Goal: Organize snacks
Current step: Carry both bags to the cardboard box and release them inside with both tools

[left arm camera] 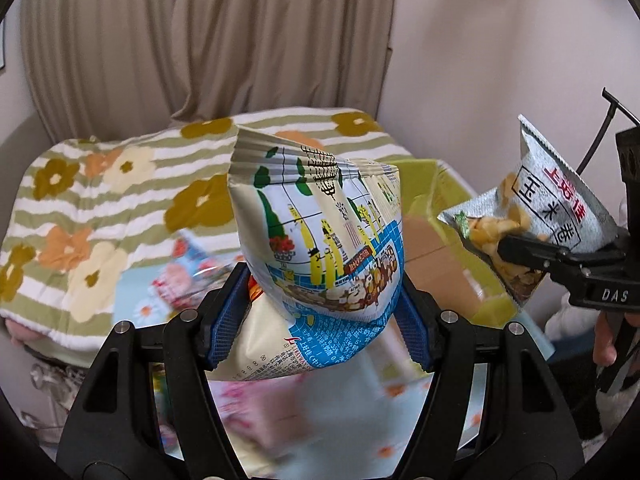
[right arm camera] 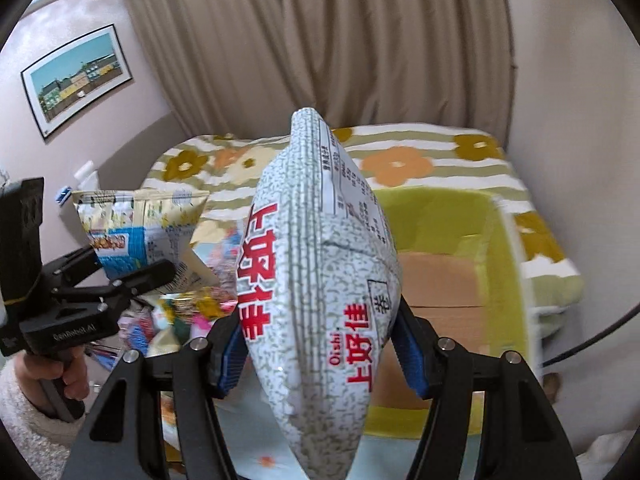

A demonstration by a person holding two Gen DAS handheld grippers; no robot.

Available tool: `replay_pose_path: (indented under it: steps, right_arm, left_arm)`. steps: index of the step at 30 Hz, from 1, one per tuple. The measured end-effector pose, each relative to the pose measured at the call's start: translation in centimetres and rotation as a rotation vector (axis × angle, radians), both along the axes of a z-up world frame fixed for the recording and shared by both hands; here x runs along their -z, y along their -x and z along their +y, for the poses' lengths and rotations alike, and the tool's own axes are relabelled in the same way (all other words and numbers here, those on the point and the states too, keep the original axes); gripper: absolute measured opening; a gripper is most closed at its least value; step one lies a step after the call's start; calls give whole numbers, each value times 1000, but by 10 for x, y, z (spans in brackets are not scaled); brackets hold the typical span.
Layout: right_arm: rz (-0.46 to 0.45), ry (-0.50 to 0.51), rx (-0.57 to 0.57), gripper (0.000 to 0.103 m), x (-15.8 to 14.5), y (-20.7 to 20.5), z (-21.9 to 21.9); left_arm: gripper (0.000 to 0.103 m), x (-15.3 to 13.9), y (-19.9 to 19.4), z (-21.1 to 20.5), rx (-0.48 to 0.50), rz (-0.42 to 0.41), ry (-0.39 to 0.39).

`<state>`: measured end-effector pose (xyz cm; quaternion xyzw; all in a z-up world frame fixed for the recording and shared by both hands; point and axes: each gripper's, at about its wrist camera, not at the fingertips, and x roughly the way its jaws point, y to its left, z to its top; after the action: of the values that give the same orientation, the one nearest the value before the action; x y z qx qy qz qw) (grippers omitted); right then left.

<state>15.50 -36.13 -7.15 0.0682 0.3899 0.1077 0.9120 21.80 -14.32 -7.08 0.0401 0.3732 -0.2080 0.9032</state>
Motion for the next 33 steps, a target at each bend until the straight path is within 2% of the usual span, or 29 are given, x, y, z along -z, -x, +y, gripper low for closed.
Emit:
replay_pose_path:
  steps: [6, 10, 14, 19, 26, 29, 30, 31, 32, 33]
  right_arm:
    - [15, 43, 40, 59, 2, -2, -57]
    - [41, 34, 69, 59, 7, -6, -73]
    - [72, 16, 97, 59, 19, -7, -79]
    - [119, -17, 154, 59, 34, -5, -80]
    - [152, -33, 213, 59, 46, -10, -85]
    - [167, -32, 236, 59, 48, -9, -87]
    - [172, -32, 242, 59, 49, -9, -87]
    - [178, -33, 248, 59, 50, -9, -88]
    - [181, -32, 252, 59, 50, -8, -88]
    - [183, -29, 257, 59, 51, -7, -89]
  left_arm:
    - [65, 7, -13, -73, 22, 41, 12]
    - [65, 24, -23, -105, 49, 95, -11]
    - [65, 48, -34, -123, 89, 164, -43]
    - [65, 85, -43, -141, 147, 243, -125]
    - [66, 109, -40, -154, 229, 285, -168]
    - [75, 112, -37, -160, 264, 287, -177]
    - [81, 112, -36, -162, 274, 288, -176]
    - [98, 111, -34, -166, 278, 281, -188]
    - [103, 110, -33, -167, 279, 267, -203]
    - [103, 107, -30, -168, 287, 246, -217]
